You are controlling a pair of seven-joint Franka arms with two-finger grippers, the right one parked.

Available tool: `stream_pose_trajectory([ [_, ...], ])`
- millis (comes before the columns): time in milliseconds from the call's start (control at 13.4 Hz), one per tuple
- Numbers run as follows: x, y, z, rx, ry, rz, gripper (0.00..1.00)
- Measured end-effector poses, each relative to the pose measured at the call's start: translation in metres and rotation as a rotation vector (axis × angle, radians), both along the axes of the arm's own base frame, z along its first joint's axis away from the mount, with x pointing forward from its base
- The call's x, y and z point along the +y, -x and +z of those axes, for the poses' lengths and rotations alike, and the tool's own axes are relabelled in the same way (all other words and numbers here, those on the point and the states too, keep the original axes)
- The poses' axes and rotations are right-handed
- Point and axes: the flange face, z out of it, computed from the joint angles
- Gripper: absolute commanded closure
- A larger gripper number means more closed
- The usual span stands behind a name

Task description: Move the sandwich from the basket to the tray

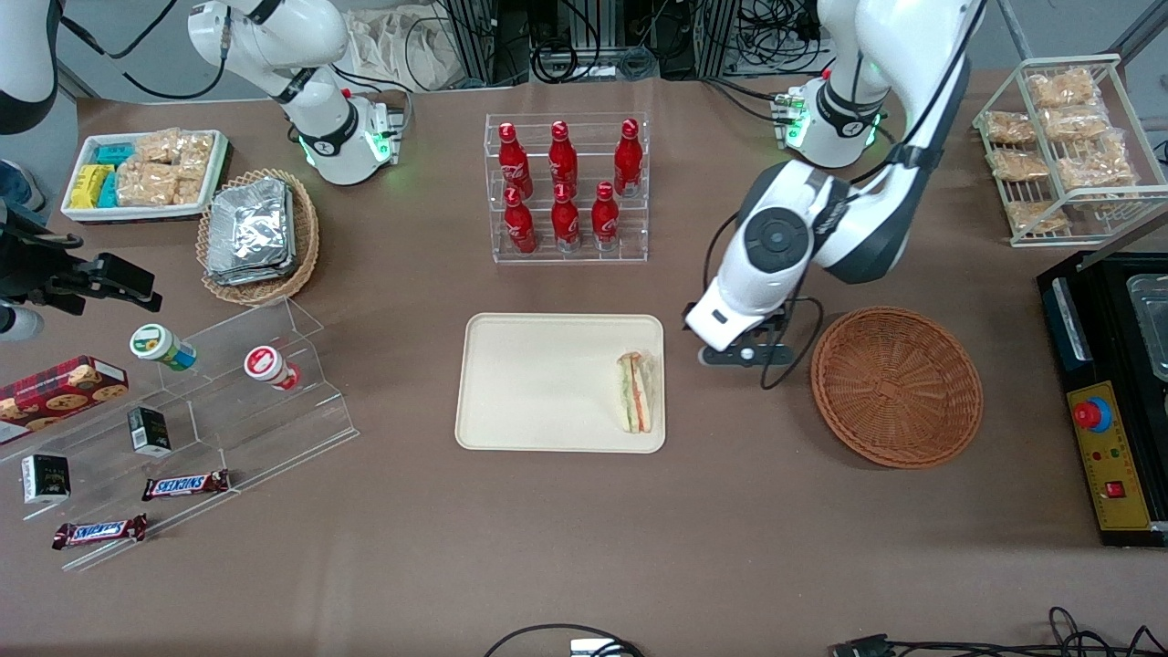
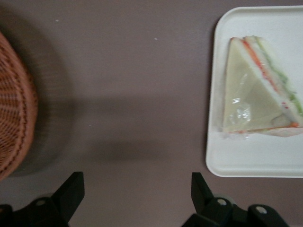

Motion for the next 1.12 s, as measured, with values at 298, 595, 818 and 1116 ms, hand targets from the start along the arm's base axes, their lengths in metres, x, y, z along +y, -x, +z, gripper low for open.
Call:
stream_pose_trajectory([
  [298, 0.069, -0.024, 0.033, -0.003, -0.015, 0.105, 0.00],
  [595, 0.136, -0.050, 0.083, 0.024, -0.036, 0.213, 0.00],
  [818, 0.162, -0.056, 0.110, 0.071, -0.057, 0.259, 0.00],
  [1116, 0.186, -0.064, 0.175, 0.065, -0.058, 0.306, 0.00],
])
